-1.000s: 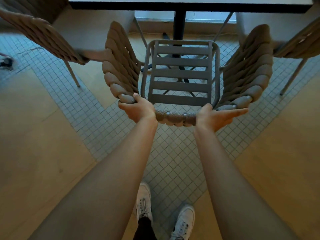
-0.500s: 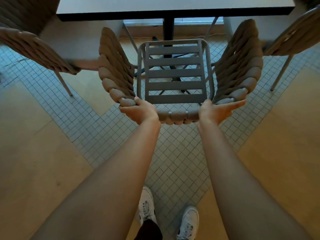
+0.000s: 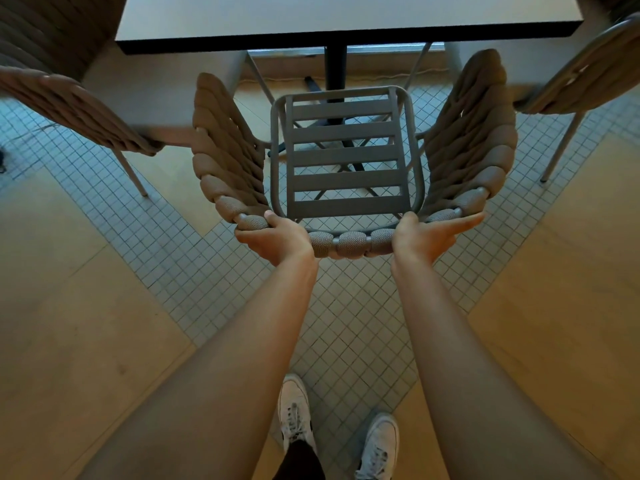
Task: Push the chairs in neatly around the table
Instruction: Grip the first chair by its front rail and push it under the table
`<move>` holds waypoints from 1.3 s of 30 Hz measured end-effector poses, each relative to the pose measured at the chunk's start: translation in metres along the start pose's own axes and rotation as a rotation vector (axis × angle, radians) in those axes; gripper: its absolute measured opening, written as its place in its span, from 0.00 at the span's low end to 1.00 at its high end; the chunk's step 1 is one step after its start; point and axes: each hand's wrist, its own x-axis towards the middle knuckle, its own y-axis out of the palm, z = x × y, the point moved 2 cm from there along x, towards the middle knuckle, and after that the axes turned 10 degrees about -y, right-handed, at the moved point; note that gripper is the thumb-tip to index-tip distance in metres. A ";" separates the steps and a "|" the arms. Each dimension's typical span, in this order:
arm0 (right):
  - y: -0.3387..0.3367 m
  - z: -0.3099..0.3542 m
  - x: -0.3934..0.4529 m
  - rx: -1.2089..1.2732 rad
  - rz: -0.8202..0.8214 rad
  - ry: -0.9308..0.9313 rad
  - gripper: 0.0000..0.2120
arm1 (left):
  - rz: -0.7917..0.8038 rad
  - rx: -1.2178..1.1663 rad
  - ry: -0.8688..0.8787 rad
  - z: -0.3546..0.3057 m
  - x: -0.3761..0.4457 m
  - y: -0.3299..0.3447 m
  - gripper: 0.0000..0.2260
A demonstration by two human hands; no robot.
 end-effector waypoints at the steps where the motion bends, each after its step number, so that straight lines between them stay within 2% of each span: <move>1: 0.000 0.001 0.000 0.003 -0.003 -0.003 0.55 | -0.001 0.007 0.002 0.000 0.000 0.000 0.27; 13: 0.002 -0.006 -0.005 -0.033 -0.008 -0.027 0.56 | -0.011 0.069 0.007 -0.004 0.005 -0.003 0.29; 15: -0.001 -0.001 -0.006 -0.072 0.026 -0.030 0.56 | -0.023 0.164 0.100 -0.006 0.001 -0.004 0.32; 18: -0.006 0.005 -0.008 -0.217 0.099 -0.059 0.56 | -0.090 0.532 0.475 -0.007 -0.002 -0.013 0.33; 20: -0.013 0.010 -0.008 -0.413 0.165 -0.116 0.57 | -0.030 0.731 0.744 -0.010 -0.003 -0.017 0.30; 22: -0.021 0.015 -0.007 -0.623 0.251 -0.237 0.60 | 0.100 0.945 0.905 -0.015 -0.001 -0.018 0.27; 24: -0.028 0.022 -0.007 -0.786 0.357 -0.325 0.61 | 0.228 1.153 0.959 -0.019 0.000 -0.020 0.26; 29: -0.050 0.035 -0.001 -1.073 0.719 -0.319 0.61 | 0.395 1.415 0.989 -0.030 0.002 -0.030 0.28; 31: -0.061 0.036 0.000 -1.151 0.820 -0.389 0.60 | 0.430 1.453 1.005 -0.031 0.003 -0.032 0.28; 33: -0.074 0.041 -0.001 -1.195 0.853 -0.457 0.61 | 0.472 1.421 1.038 -0.037 -0.005 -0.032 0.26; 39: -0.111 0.066 0.014 -1.129 0.801 -0.526 0.65 | 0.569 1.309 1.188 -0.058 -0.054 -0.018 0.25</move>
